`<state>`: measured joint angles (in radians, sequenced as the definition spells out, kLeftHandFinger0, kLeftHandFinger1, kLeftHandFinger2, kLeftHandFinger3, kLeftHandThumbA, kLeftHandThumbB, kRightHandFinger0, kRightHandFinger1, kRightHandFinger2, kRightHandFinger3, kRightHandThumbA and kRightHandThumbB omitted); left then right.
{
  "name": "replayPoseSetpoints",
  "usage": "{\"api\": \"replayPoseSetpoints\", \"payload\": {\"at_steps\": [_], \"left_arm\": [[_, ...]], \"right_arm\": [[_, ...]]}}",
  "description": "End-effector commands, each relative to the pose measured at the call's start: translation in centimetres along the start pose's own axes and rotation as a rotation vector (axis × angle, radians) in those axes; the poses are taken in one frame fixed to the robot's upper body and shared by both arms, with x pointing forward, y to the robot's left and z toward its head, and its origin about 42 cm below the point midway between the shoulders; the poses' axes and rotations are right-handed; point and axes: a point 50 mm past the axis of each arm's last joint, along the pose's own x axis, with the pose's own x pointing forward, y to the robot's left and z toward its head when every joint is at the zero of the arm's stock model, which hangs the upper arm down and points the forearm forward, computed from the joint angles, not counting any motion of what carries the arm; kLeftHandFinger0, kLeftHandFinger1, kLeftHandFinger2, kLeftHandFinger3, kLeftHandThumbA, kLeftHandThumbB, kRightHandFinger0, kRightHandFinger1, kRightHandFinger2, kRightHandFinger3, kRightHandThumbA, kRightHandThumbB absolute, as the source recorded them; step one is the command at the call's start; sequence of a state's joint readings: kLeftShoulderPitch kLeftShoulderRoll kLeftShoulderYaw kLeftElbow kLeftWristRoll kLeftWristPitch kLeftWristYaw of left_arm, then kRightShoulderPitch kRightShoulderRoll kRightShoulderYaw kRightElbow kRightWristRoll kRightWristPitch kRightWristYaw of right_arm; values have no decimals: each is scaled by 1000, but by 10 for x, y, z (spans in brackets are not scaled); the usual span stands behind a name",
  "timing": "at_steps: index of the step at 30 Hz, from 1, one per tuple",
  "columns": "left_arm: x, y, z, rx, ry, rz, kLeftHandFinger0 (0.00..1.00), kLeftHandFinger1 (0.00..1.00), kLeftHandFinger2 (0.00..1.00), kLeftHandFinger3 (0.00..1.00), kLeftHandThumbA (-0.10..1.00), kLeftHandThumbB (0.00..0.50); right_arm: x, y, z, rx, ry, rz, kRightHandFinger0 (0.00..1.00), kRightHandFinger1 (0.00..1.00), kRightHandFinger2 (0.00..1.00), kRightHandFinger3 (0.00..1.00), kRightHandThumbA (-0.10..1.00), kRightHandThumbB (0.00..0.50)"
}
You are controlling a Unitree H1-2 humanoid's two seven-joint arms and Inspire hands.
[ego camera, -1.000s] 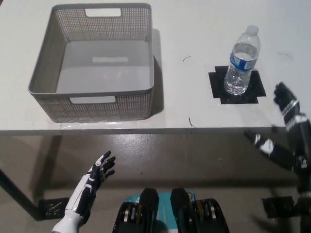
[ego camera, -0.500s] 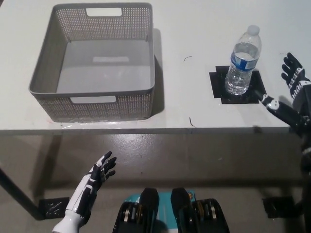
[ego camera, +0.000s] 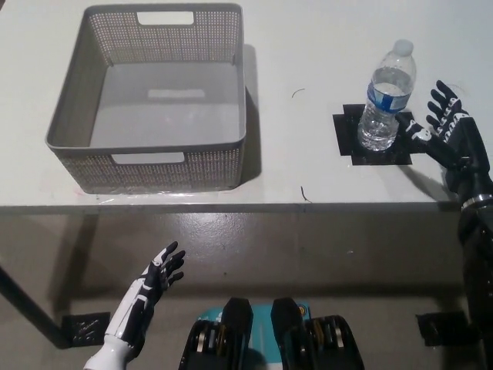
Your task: Use the right hand to pick up a water botttle and place it into a container on the left side
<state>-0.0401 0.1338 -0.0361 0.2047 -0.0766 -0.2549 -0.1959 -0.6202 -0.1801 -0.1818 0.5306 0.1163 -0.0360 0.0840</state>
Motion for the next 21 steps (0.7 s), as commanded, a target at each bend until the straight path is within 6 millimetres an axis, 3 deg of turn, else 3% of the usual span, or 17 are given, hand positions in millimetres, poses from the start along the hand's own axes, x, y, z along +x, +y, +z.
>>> {"api": "replayPoseSetpoints", "payload": {"at_steps": [1, 4, 5, 8, 10, 12, 13, 15, 16, 19, 21], "left_arm": [[1, 0, 8, 16, -63, -9, 1000, 1000, 1000, 1000, 1000, 208], [1, 0, 8, 18, -65, -13, 1000, 1000, 1000, 1000, 1000, 214], [1, 0, 7, 19, -65, -13, 1000, 1000, 1000, 1000, 1000, 218], [2, 0, 7, 21, -68, -11, 1000, 1000, 1000, 1000, 1000, 224], [2, -1, 7, 12, -66, -13, 1000, 1000, 1000, 1000, 1000, 223], [0, 0, 7, 10, -63, -14, 1000, 1000, 1000, 1000, 1000, 225], [0, -1, 7, 12, -64, -14, 1000, 1000, 1000, 1000, 1000, 218], [-1, -2, 7, 8, -64, -16, 1000, 1000, 1000, 1000, 1000, 215], [-1, -2, 6, 9, -66, -17, 1000, 1000, 1000, 1000, 1000, 214], [-2, -1, 7, 5, -67, -18, 1000, 1000, 1000, 1000, 1000, 216], [-3, -3, 7, -1, -69, -19, 1000, 1000, 1000, 1000, 1000, 207]], "right_arm": [[24, 9, 30, 59, -91, 41, 1000, 1000, 1000, 1000, 1000, 389], [27, 12, 29, 60, -88, 48, 1000, 1000, 1000, 1000, 1000, 413], [31, 13, 28, 72, -71, 55, 1000, 1000, 1000, 1000, 1000, 448], [38, 18, 27, 97, -63, 69, 1000, 1000, 1000, 1000, 1000, 450], [41, 22, 28, 92, -54, 83, 1000, 1000, 1000, 1000, 1000, 421], [46, 26, 28, 92, -46, 97, 1000, 1000, 1000, 1000, 1000, 457], [48, 29, 29, 86, -50, 103, 1000, 1000, 1000, 1000, 1000, 429], [52, 33, 30, 81, -48, 121, 1000, 1000, 1000, 1000, 1000, 425], [57, 37, 32, 80, -37, 134, 1000, 1000, 1000, 1000, 1000, 456], [67, 47, 34, 74, 2, 166, 1000, 1000, 1000, 1000, 952, 499], [76, 54, 36, 95, 20, 181, 1000, 1000, 1000, 1000, 869, 500]]}}
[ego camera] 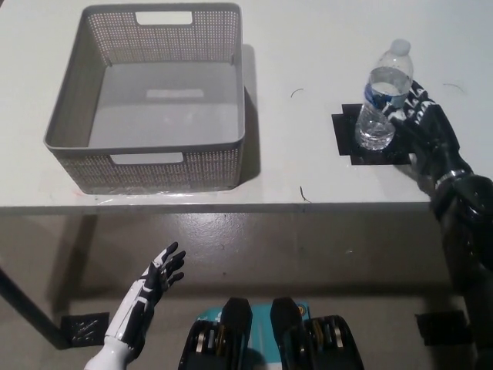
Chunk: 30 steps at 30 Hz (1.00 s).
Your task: Use the right hand to pick up a water botttle and place it into a container on the left side
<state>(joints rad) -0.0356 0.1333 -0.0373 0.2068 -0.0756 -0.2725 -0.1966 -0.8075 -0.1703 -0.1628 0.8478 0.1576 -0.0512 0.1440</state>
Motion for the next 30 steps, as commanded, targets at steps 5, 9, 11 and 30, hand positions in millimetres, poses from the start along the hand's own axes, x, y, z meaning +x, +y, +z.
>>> {"api": "replayPoseSetpoints", "payload": {"at_steps": [5, 9, 11, 30], "left_arm": [[1, -5, 8, 4, -63, -27, 1000, 1000, 1000, 1000, 1000, 214], [3, -5, 10, 7, -66, -29, 1000, 1000, 1000, 1000, 1000, 211], [4, -2, 11, 9, -69, -24, 1000, 1000, 1000, 1000, 1000, 206], [2, -2, 7, 14, -67, -20, 1000, 1000, 1000, 1000, 1000, 219]], "right_arm": [[50, 37, 52, -54, -75, 30, 1000, 1000, 1000, 1000, 537, 489], [60, 46, 66, -224, -92, -164, 2, 75, 359, 272, -98, 224], [61, 51, 69, -230, -125, -171, 0, 177, 575, 507, -100, 140], [51, 116, 141, -204, -495, -46, 0, 388, 765, 781, -100, 117]]}}
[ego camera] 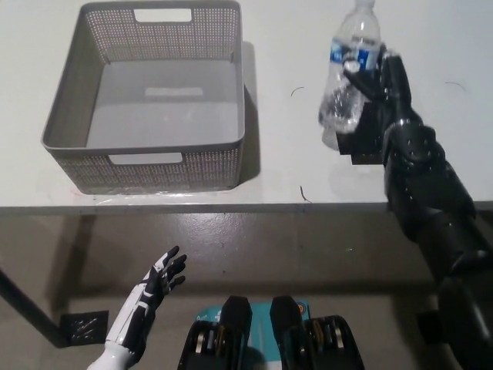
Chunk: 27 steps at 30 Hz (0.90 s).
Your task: Use the right hand to pick up a water botttle and place it into a container on the left side
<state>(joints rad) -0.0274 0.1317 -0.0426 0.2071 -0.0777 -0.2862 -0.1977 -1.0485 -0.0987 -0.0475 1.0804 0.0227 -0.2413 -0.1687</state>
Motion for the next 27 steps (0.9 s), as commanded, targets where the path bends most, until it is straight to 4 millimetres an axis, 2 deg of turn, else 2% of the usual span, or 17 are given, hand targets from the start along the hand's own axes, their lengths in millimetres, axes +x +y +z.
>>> {"api": "replayPoseSetpoints", "payload": {"at_steps": [1, 4, 5, 7, 8, 10, 12, 13, 14, 18, 20, 22, 24, 27], "left_arm": [[5, 1, 8, 18, -62, -17, 1000, 1000, 1000, 1000, 1000, 217], [4, 2, 9, 14, -56, -22, 1000, 1000, 1000, 1000, 1000, 209], [4, 2, 9, 14, -56, -21, 1000, 1000, 1000, 1000, 1000, 211], [5, 3, 9, 30, -59, -18, 1000, 1000, 1000, 1000, 1000, 212], [5, 3, 9, 28, -55, -18, 1000, 1000, 1000, 1000, 1000, 207], [5, 4, 9, 26, -53, -17, 1000, 1000, 1000, 1000, 1000, 215], [6, 4, 10, 13, -48, -27, 1000, 1000, 1000, 1000, 1000, 223], [6, 3, 10, 13, -49, -29, 1000, 1000, 1000, 1000, 1000, 224], [7, 3, 11, 14, -51, -29, 1000, 1000, 1000, 1000, 1000, 226], [7, 2, 11, 20, -52, -27, 1000, 1000, 1000, 1000, 1000, 233], [8, 3, 12, 26, -58, -27, 1000, 1000, 1000, 1000, 1000, 214], [8, 3, 12, 31, -61, -27, 1000, 1000, 1000, 1000, 1000, 208], [10, 3, 12, 32, -61, -27, 1000, 1000, 1000, 1000, 1000, 207], [10, 2, 13, 41, -68, -28, 1000, 1000, 1000, 1000, 1000, 194]], "right_arm": [[9, 37, 95, -6, -353, 61, 0, 388, 765, 780, -100, 116], [-4, 61, 122, 20, -394, 105, 0, 357, 721, 747, -100, 125], [-5, 63, 125, 22, -397, 109, 0, 338, 696, 734, -100, 128], [-15, 81, 143, 21, -438, 132, 0, 238, 598, 665, -100, 126], [-18, 92, 153, 25, -464, 157, 0, 202, 582, 676, -100, 121], [-21, 104, 161, 22, -475, 174, 0, 228, 627, 723, -100, 120], [-24, 117, 169, 19, -482, 195, 0, 344, 744, 812, -100, 120], [-25, 125, 173, 24, -486, 216, 13, 393, 787, 835, -100, 115], [-26, 134, 175, 16, -486, 228, 14, 402, 790, 823, -100, 114], [-27, 164, 172, 16, -457, 271, 14, 432, 832, 831, -100, 125], [-28, 184, 173, -7, -447, 289, 16, 440, 842, 833, -100, 142], [-28, 196, 172, -38, -455, 297, 0, 414, 836, 772, -100, 152], [-27, 211, 165, -44, -417, 323, 0, 351, 782, 734, -100, 151], [-28, 227, 145, -90, -350, 349, 0, 345, 785, 752, -100, 130]]}}
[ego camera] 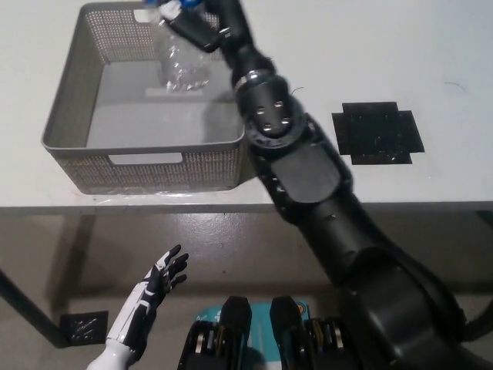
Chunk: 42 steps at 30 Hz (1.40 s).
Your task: Use the right hand to pick up a water botttle and place it into a container on the left side
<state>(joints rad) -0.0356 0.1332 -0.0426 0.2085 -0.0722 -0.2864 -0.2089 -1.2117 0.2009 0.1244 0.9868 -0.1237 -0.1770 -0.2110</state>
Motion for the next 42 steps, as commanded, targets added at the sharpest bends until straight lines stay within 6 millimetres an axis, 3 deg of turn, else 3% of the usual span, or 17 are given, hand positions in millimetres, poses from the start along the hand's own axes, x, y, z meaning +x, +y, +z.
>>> {"api": "replayPoseSetpoints", "payload": {"at_steps": [1, 3, 7, 8, 9, 10, 11, 12, 13, 14, 15, 17, 19, 26, 34, 38, 42], "left_arm": [[8, 3, 12, 35, -63, -14, 1000, 1000, 1000, 1000, 1000, 194], [8, 3, 12, 35, -62, -16, 1000, 1000, 1000, 1000, 1000, 202], [8, 3, 14, 23, -65, -17, 1000, 1000, 1000, 1000, 1000, 200], [8, 3, 15, 29, -66, -19, 1000, 1000, 1000, 1000, 1000, 199], [9, 3, 16, 37, -69, -23, 1000, 1000, 1000, 1000, 1000, 198], [9, 3, 17, 36, -69, -26, 1000, 1000, 1000, 1000, 1000, 198], [10, 4, 18, 39, -71, -25, 1000, 1000, 1000, 1000, 1000, 199], [10, 5, 18, 41, -71, -28, 1000, 1000, 1000, 1000, 1000, 200], [10, 5, 19, 42, -71, -29, 1000, 1000, 1000, 1000, 1000, 201], [10, 5, 19, 42, -70, -29, 1000, 1000, 1000, 1000, 1000, 204], [10, 5, 18, 41, -68, -28, 1000, 1000, 1000, 1000, 1000, 205], [10, 5, 19, 43, -64, -26, 1000, 1000, 1000, 1000, 1000, 206], [10, 6, 19, 44, -64, -29, 1000, 1000, 1000, 1000, 1000, 205], [8, 5, 18, 43, -63, -32, 1000, 1000, 1000, 1000, 1000, 210], [8, 3, 16, 48, -58, -33, 1000, 1000, 1000, 1000, 1000, 202], [10, 5, 16, 49, -59, -42, 1000, 1000, 1000, 1000, 1000, 222], [8, 8, 15, 54, -72, -41, 1000, 1000, 1000, 1000, 1000, 204]], "right_arm": [[17, 23, 32, -52, -101, 11, 0, 346, 788, 758, -100, 129], [14, 29, 17, -103, -44, 27, 0, 398, 845, 875, -100, 108], [7, 35, -4, -205, 30, 39, 0, 395, 797, 896, -100, 95], [5, 35, -8, -211, 38, 38, 1, 411, 806, 897, -100, 113], [3, 34, -13, -217, 52, 31, 61, 492, 896, 986, -100, 187], [2, 33, -16, -227, 64, 26, 98, 494, 852, 929, -100, 188], [2, 32, -18, -232, 74, 37, 217, 613, 975, 1000, 29, 221], [2, 30, -22, -225, 95, 75, 564, 909, 1000, 1000, 314, 305], [1, 29, -24, -220, 106, 101, 826, 1000, 1000, 1000, 445, 353], [1, 28, -26, -216, 114, 128, 963, 1000, 1000, 1000, 546, 408], [0, 27, -28, -220, 121, 160, 1000, 1000, 1000, 1000, 645, 424], [0, 25, -30, -262, 128, 197, 1000, 1000, 1000, 1000, 781, 463], [1, 23, -31, -302, 126, 224, 1000, 1000, 1000, 1000, 897, 464], [1, 17, -28, -290, 72, 187, 1000, 1000, 1000, 1000, 1000, 496], [9, 3, -6, -293, -72, 122, 1000, 1000, 1000, 1000, 1000, 500], [4, -26, 24, -234, -266, 80, 1000, 1000, 1000, 1000, 1000, 461], [-22, -64, 57, -198, -355, 40, 1000, 1000, 1000, 1000, 1000, 493]]}}
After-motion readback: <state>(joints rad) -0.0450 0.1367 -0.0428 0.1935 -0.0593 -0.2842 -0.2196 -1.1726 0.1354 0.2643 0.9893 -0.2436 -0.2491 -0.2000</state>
